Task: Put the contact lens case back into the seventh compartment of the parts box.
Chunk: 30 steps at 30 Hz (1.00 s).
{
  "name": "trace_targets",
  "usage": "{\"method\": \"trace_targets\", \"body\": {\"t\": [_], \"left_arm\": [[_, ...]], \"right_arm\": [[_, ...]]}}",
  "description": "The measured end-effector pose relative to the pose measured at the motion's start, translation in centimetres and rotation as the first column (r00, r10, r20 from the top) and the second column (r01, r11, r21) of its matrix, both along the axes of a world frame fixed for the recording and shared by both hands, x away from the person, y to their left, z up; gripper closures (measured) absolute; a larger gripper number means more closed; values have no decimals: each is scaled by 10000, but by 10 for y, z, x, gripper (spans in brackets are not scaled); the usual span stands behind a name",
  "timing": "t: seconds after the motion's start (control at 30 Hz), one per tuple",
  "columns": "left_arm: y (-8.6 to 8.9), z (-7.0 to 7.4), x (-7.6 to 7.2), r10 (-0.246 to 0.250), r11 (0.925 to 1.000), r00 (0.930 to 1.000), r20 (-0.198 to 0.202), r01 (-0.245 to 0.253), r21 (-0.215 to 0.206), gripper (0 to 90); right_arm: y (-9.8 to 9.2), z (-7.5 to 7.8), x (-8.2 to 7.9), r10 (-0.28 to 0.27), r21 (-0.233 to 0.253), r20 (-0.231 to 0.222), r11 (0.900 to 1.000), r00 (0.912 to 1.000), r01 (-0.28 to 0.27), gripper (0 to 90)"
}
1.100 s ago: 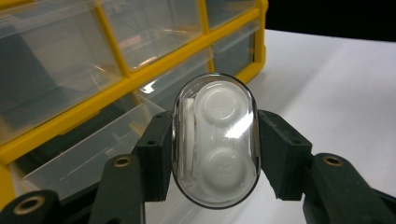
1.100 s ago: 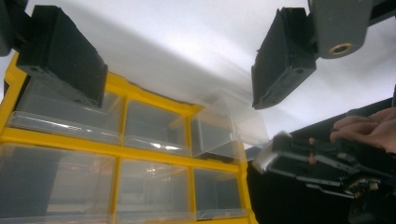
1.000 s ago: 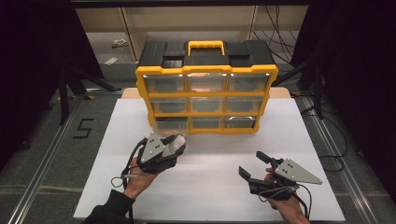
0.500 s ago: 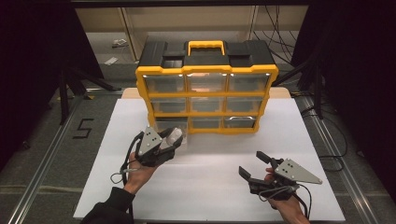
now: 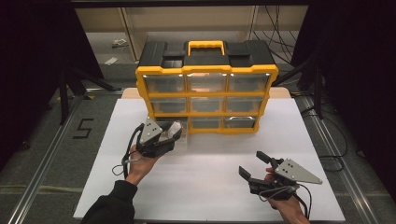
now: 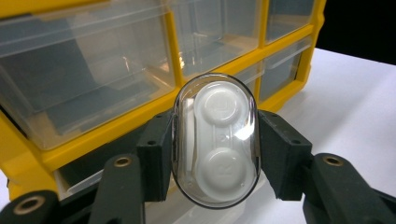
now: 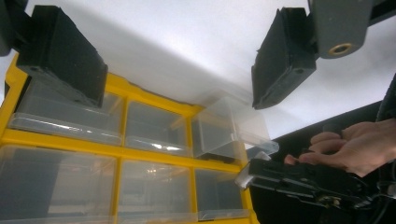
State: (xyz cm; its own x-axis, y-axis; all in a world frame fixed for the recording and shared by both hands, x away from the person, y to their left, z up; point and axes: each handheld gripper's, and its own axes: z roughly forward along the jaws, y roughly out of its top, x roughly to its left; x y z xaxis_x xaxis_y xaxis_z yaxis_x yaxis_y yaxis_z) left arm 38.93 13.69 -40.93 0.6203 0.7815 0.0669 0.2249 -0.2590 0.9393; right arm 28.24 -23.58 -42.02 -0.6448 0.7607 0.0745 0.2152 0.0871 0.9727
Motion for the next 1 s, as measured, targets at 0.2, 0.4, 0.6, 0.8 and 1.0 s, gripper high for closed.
{"method": "trace_targets", "body": {"t": [0.2, 0.4, 0.6, 0.8, 1.0], "left_arm": [[8, 0, 7, 519, 9986, 9986, 24, -519, 82, 490], [14, -2, 12, 980, 9950, 9951, -145, -977, 222, 489], [17, -4, 15, 1158, 9925, 9930, -220, -1148, 413, 490], [21, -6, 19, 1407, 9889, 9892, -399, -1384, 549, 489], [22, -7, 21, 1647, 9841, 9848, -554, -1602, 771, 489]], "right_arm": [[0, 0, 0, 32, -27, -11, 10000, 10000, -32, 193], [0, 0, 0, 27, -24, -16, 10000, 10000, -27, 193], [0, 0, 0, 46, -4, -9, 10000, 10000, -46, 193], [1, 0, 0, 64, 16, 6, 10000, 10000, -64, 193], [1, 0, 0, 65, -4, -4, 10000, 10000, -65, 193]]}}
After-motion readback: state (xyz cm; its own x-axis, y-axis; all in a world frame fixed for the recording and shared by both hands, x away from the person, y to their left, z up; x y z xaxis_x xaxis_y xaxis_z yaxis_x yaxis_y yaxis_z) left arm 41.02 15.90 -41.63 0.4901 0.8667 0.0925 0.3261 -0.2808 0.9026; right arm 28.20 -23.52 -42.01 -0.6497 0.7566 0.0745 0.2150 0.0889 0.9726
